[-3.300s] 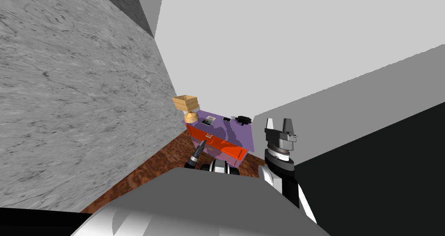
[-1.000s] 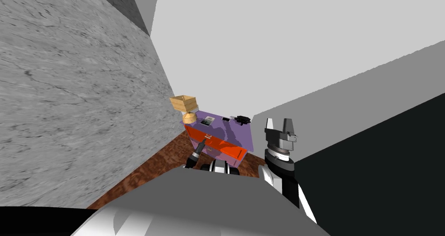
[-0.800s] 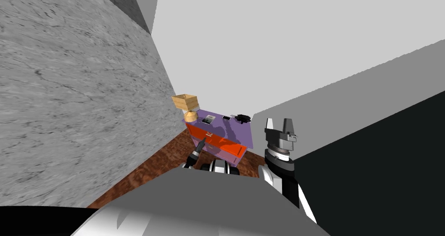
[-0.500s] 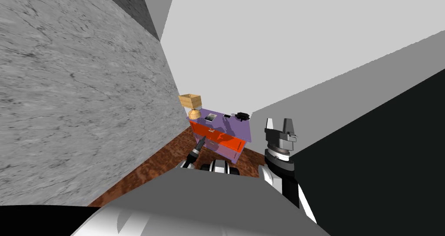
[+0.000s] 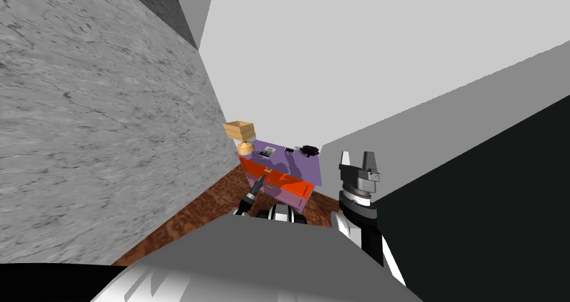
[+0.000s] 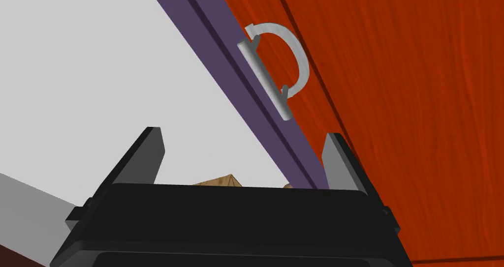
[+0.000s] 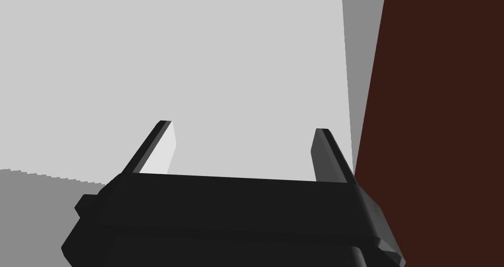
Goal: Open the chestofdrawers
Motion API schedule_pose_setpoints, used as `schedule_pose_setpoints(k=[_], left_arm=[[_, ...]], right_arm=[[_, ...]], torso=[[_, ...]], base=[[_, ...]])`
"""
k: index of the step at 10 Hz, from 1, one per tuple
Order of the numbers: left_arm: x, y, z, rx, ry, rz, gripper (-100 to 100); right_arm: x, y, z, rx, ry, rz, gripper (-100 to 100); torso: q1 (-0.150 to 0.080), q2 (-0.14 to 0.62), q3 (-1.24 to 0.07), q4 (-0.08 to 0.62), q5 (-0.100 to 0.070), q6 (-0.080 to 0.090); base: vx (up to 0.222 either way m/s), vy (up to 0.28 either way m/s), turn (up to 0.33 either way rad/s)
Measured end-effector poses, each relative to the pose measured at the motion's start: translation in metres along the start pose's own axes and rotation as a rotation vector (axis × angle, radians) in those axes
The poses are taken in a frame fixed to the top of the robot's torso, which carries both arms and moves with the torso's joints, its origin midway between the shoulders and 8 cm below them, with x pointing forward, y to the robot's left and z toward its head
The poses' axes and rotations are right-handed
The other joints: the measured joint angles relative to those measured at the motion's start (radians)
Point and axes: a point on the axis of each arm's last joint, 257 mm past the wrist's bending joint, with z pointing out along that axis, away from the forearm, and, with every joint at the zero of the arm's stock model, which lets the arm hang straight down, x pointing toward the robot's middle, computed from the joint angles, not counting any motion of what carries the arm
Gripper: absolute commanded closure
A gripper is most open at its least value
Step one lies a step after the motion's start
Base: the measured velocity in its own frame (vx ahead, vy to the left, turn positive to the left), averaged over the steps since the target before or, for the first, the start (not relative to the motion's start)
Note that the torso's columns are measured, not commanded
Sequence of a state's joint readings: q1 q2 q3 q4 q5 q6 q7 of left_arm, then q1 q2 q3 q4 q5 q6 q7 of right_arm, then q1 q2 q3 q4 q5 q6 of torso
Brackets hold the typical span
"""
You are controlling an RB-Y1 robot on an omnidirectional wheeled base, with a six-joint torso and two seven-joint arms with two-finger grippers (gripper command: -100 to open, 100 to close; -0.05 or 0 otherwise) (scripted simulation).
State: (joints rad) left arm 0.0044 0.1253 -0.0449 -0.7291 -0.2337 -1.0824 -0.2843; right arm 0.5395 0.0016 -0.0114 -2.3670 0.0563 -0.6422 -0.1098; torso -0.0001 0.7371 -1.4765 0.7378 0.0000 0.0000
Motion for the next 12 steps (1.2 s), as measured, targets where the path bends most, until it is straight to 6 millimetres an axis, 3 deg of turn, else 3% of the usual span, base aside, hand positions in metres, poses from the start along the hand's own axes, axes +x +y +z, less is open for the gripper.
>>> schedule_pose_setpoints(k=[3,6,7,9,10,12], left_arm=[[0.006,0.003,-0.006,-0.011,0.002,-0.005,-100],[-0.005,0.004,0.014,-0.011,0.000,-0.003,-100],[-0.005,0.004,0.015,-0.013,0.000,-0.003,100],[0.005,0.005,-0.003,-0.021,0.004,-0.006,100],[0.005,0.004,-0.004,-0.019,0.003,-0.005,-100],[0.003,0.004,-0.009,-0.008,0.015,0.042,-100]], right_arm=[[0.000,0.000,0.000,0.000,0.000,0.000,0],[0.000,0.000,0.000,0.000,0.000,0.000,0],[0.000,0.000,0.000,0.000,0.000,0.000,0],[0.000,0.000,0.000,0.000,0.000,0.000,0],[0.000,0.000,0.000,0.000,0.000,0.000,0],[0.000,0.000,0.000,0.000,0.000,0.000,0]], torso=[[0.001,0.007,0.004,0.002,0.000,0.000],[-0.001,0.003,0.002,0.001,0.000,0.000],[0.001,0.001,0.000,0.000,0.000,0.000],[0.002,0.003,0.001,0.002,0.000,0.000],[-0.001,0.002,0.001,0.001,0.000,0.001],[-0.006,0.001,0.001,0.000,-0.002,0.000]], base=[[0.091,-0.008,-0.015],[0.002,-0.027,-0.010],[-0.009,0.017,0.014],[-0.009,0.031,0.016],[-0.001,-0.060,0.011],[-0.012,-0.088,0.017]])
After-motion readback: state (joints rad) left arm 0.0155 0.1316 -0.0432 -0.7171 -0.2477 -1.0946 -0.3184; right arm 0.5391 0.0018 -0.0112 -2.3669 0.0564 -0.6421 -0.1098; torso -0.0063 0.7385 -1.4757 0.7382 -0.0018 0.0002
